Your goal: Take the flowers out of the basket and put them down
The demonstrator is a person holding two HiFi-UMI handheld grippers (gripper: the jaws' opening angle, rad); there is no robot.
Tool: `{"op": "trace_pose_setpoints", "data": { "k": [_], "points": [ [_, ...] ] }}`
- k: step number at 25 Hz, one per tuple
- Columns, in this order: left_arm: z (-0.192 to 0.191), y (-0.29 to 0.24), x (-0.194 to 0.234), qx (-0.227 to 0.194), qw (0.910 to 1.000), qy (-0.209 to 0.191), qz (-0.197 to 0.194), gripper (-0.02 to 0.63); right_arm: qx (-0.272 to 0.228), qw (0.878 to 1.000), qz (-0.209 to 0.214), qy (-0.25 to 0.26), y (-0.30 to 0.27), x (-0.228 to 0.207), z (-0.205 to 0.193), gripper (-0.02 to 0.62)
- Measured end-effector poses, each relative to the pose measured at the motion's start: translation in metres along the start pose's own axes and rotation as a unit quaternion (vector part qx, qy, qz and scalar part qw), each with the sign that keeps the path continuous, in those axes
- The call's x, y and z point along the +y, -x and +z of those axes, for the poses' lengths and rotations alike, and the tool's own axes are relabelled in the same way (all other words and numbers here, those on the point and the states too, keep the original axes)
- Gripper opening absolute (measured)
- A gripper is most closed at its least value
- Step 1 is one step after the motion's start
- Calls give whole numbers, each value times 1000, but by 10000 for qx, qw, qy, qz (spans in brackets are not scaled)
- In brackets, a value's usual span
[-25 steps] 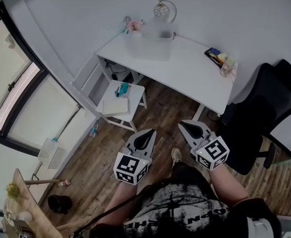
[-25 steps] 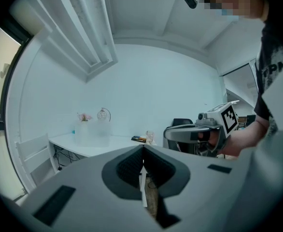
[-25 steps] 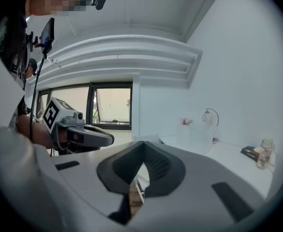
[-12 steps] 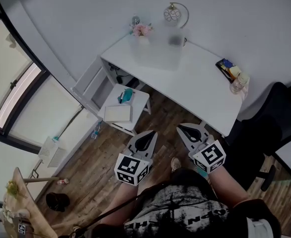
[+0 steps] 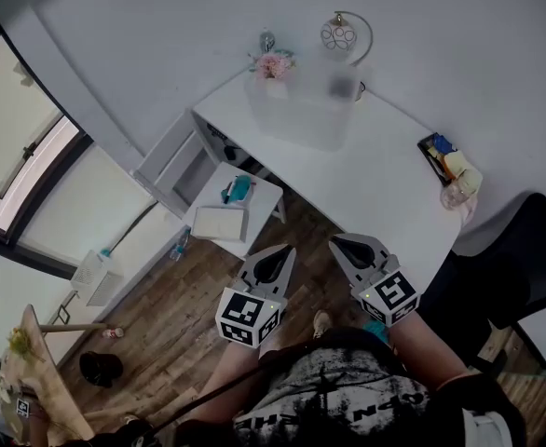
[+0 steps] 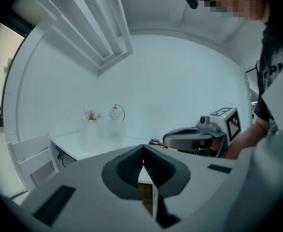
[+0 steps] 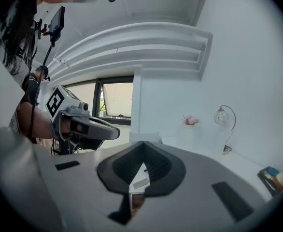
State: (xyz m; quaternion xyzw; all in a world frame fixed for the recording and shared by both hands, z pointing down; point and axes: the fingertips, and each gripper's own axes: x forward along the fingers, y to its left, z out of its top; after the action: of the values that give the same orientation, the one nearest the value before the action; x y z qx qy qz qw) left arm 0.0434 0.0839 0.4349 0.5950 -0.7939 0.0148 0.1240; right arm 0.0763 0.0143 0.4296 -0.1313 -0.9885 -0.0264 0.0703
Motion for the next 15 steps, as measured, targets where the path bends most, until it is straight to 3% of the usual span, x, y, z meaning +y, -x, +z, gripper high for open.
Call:
{"op": "trace_pose_setpoints", "data": {
  "k": [9,15],
  "points": [
    [7,-47,8,22,9997,21,235,14,-6,9995,305,94,-15,-44,-7,15],
    [7,-69,7,89,9997,23,207,14,-26,9996,282,44,-17,-67,-11,15]
  ]
}}
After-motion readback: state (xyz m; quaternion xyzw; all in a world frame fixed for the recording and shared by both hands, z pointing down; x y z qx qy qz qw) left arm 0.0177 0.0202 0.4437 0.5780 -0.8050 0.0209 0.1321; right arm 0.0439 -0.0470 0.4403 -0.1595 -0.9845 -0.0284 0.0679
